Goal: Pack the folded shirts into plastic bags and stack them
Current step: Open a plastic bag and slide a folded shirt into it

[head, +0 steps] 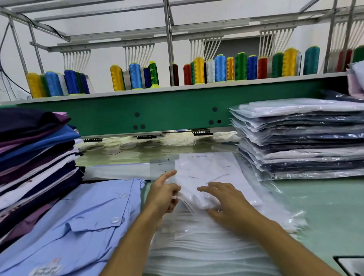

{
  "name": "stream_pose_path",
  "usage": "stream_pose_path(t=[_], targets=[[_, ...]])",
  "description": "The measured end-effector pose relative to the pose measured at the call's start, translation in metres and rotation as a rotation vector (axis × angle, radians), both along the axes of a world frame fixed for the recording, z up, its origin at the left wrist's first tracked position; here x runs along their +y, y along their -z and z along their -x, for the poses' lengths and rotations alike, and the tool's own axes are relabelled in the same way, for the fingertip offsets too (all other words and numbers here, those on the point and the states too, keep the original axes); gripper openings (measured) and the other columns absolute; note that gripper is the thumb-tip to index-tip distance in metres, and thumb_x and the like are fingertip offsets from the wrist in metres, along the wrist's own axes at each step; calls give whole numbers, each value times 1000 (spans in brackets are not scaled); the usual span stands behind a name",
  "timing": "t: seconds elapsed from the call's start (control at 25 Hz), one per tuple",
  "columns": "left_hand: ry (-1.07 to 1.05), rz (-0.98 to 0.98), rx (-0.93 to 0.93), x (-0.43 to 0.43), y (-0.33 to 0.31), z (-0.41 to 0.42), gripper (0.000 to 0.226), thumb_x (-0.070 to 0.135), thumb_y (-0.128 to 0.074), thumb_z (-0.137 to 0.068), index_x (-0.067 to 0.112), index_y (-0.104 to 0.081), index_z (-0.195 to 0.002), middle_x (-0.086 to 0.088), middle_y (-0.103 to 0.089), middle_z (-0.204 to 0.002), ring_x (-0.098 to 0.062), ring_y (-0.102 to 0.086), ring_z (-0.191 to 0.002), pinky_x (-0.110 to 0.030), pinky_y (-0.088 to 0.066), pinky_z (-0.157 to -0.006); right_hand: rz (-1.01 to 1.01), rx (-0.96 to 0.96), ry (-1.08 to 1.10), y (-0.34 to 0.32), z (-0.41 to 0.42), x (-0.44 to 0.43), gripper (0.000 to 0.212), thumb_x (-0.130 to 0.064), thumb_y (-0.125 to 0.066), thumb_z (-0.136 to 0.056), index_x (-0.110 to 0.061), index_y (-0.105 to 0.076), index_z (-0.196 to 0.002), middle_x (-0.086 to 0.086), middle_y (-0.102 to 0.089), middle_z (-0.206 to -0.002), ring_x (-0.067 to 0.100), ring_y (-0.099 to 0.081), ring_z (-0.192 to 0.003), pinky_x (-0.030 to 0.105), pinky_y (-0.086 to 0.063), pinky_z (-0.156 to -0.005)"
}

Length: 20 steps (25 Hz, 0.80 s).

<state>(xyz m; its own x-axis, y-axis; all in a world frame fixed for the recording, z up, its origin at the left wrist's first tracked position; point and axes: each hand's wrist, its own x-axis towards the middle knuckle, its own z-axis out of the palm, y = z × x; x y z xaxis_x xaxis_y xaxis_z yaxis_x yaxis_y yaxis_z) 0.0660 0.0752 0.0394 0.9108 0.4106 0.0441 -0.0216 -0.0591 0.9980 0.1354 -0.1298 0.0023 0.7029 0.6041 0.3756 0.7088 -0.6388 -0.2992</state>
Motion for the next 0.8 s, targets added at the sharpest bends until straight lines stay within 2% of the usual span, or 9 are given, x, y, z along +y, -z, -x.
stream_pose_path(t=[0.08,0.12,0.24,0.32,0.4,0.52,0.68,0.8], targets=[[23,-84,-42,-4,0,1,42,6,-52,-94,39,-70,-112,3,-52,-54,-12,-44,-42,-21,-30,-39,-92,-70,-61,-4,9,9,53,-20,-62,-86,-43,-54,-134,-20,-51,-137,10,-44,-125,32,-39,-104],[23,-115,-53,-6,0,1,40,6,-51,-93,37,-73,-107,5,-49,-52,-10,-41,-40,-20,-29,-38,-147,-106,-89,-6,14,14,48,-17,-61,-84,-40,-58,-126,-22,-55,-127,9,-49,-115,31,-42,-97],[44,-94,-71,-9,-1,1,37,6,-46,-86,25,-76,-95,5,-46,-52,-9,-33,-39,-19,-26,-38,-281,-201,-132,-13,31,29,20,-32,-57,-90,-37,-60,-109,-21,-62,-102,5,-52,-94,27,-44,-83],[91,-2,-68,-9,-1,2,35,5,-46,-84,20,-74,-99,3,-44,-54,-10,-31,-42,-20,-25,-39,-303,-274,-118,-16,39,36,14,-41,-56,-95,-35,-63,-105,-18,-64,-91,6,-53,-86,27,-47,-74],[140,77,-73,-8,-2,2,31,3,-54,-87,18,-72,-106,2,-44,-55,-10,-32,-44,-21,-26,-40,-316,-352,-84,-17,41,38,13,-39,-58,-97,-31,-66,-104,-17,-66,-84,9,-55,-79,29,-49,-65],[180,125,-84,-9,-2,2,29,4,-64,-88,20,-72,-110,2,-43,-54,-11,-33,-45,-21,-27,-41,-343,-383,-56,-18,41,37,9,-33,-60,-96,-29,-67,-99,-16,-65,-79,9,-55,-76,32,-50,-61],[191,191,-120,-14,3,0,34,-2,-63,-87,16,-71,-114,-1,-40,-54,-11,-26,-45,-22,-24,-41,-336,-388,-40,-17,43,38,17,-43,-56,-98,-29,-63,-93,-16,-62,-77,8,-54,-75,31,-49,-60],[206,298,-117,-14,4,-3,32,1,-68,-87,14,-69,-117,1,-38,-53,-10,-26,-44,-20,-23,-40,-353,-461,7,-17,43,40,12,-40,-61,-98,-30,-67,-97,-15,-64,-73,10,-55,-71,32,-49,-55]])
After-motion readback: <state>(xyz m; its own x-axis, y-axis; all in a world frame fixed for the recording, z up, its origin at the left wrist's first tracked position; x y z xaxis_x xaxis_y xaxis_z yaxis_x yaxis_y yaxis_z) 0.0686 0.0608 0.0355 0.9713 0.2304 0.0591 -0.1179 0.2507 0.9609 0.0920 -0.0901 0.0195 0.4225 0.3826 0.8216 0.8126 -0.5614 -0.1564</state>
